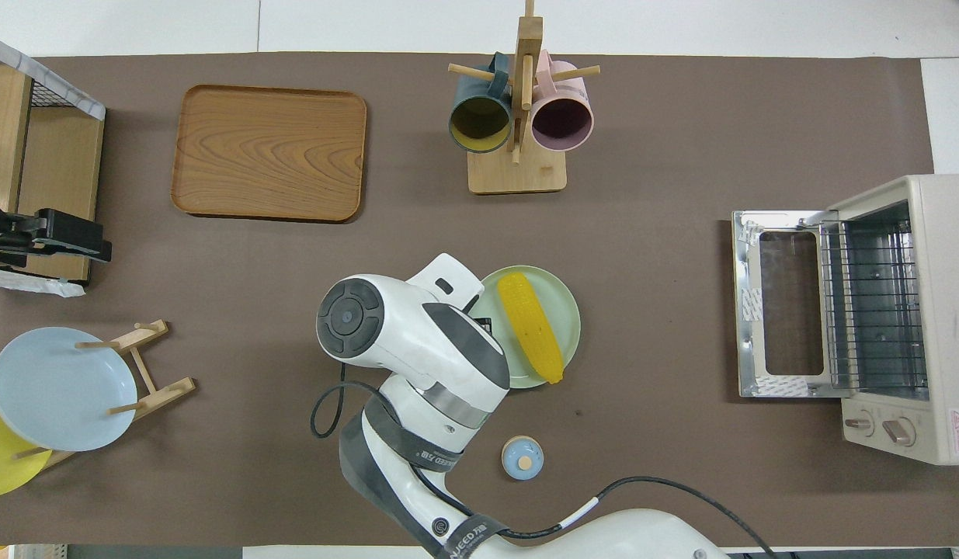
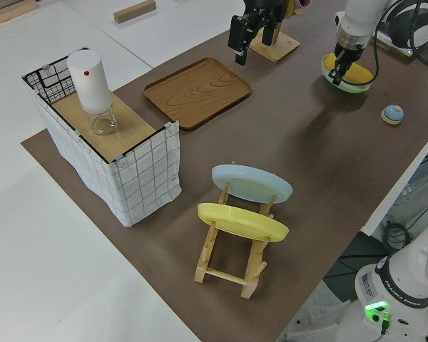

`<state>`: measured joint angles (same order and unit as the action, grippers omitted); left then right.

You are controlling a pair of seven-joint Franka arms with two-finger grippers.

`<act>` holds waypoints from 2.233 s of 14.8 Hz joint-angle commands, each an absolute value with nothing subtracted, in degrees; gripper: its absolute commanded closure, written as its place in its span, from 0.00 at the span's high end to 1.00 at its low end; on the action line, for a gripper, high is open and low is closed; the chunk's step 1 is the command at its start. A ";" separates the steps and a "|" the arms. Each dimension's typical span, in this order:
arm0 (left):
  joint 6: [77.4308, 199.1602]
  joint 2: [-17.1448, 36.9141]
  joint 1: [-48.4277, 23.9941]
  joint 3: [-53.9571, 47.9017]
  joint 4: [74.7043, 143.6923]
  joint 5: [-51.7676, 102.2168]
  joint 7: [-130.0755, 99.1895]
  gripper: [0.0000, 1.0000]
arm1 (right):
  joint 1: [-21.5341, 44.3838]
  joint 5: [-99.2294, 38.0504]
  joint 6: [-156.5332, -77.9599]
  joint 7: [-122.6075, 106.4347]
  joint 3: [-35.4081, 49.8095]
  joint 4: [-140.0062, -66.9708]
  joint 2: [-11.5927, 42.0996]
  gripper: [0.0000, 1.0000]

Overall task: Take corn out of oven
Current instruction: 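Pull the plate with corn out and set it mid-table with the right gripper, then grasp the yellow corn with the left gripper while the right gripper withdraws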

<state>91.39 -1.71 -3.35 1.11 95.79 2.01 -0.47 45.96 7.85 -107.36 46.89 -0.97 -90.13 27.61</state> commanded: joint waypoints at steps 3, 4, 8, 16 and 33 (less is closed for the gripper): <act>91.23 -2.37 -2.81 0.88 95.80 0.70 -0.35 1.00 | 43.60 2.04 -114.24 47.55 0.09 -92.55 26.81 0.13; 91.23 -2.37 -2.81 0.88 95.80 0.62 -0.35 1.00 | 43.42 1.41 -115.13 47.46 0.09 -92.64 26.81 0.22; 92.02 -2.37 -2.81 0.88 95.80 0.62 -0.35 1.00 | 41.58 2.37 -114.09 45.54 -0.09 -91.41 26.20 0.34; 92.98 -2.55 -4.56 0.18 96.76 1.14 -4.37 1.00 | 26.13 4.22 -107.74 27.61 -0.44 -103.68 13.99 0.00; 130.23 16.24 -40.77 0.26 108.37 6.68 -43.94 1.00 | 6.77 14.58 -125.42 19.60 -0.44 -126.83 8.96 0.00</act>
